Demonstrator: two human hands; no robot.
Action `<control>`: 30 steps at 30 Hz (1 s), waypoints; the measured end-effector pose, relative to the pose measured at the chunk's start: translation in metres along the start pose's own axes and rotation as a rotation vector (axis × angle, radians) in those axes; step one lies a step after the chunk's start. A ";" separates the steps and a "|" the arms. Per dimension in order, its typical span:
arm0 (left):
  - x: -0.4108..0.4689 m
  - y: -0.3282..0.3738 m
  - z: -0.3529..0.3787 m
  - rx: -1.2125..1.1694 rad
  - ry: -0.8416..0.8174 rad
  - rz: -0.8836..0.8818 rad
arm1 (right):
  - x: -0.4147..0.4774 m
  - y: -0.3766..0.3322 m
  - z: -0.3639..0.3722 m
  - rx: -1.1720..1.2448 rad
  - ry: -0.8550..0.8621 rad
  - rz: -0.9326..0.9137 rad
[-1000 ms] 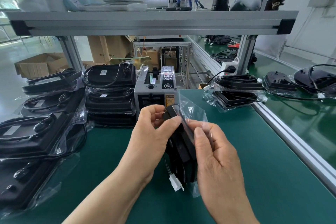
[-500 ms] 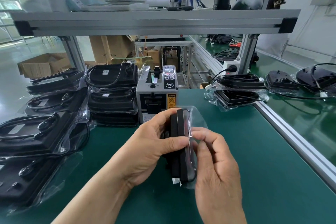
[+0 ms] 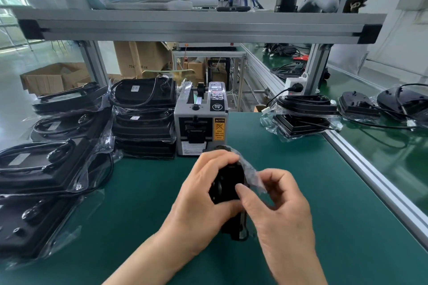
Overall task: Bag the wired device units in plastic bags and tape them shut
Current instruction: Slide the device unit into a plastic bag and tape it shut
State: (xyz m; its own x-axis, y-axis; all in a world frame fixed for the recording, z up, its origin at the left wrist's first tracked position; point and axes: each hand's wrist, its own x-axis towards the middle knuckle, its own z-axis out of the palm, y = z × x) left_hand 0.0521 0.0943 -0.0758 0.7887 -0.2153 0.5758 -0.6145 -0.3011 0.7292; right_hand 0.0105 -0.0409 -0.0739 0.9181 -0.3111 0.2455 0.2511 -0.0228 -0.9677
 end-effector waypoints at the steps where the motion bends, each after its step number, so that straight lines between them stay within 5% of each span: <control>1: -0.005 -0.001 0.003 0.023 0.008 0.019 | 0.001 0.000 -0.001 -0.058 0.014 -0.018; 10: -0.030 -0.012 0.022 0.123 0.140 0.104 | -0.011 0.015 0.010 -0.261 -0.091 -0.152; 18: -0.034 -0.024 0.024 0.177 0.155 0.157 | -0.013 0.014 0.010 -0.034 -0.012 0.046; 22: -0.029 -0.018 0.010 0.092 0.017 0.138 | -0.008 0.016 0.007 0.002 -0.019 0.113; 24: -0.017 -0.013 -0.002 -0.064 0.055 -0.021 | -0.005 0.013 0.004 -0.028 0.014 0.106; 27: 0.028 -0.027 -0.016 -0.179 0.413 -0.456 | -0.007 0.014 0.001 -0.047 0.056 0.101; 30: 0.079 -0.060 -0.025 -0.456 0.462 -0.892 | -0.010 0.014 0.003 -0.077 0.068 0.131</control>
State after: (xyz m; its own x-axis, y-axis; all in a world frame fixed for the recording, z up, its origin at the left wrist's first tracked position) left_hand 0.1509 0.1188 -0.0641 0.9284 0.3052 -0.2120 0.1492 0.2162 0.9649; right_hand 0.0052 -0.0353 -0.0894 0.9178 -0.3799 0.1152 0.1042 -0.0496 -0.9933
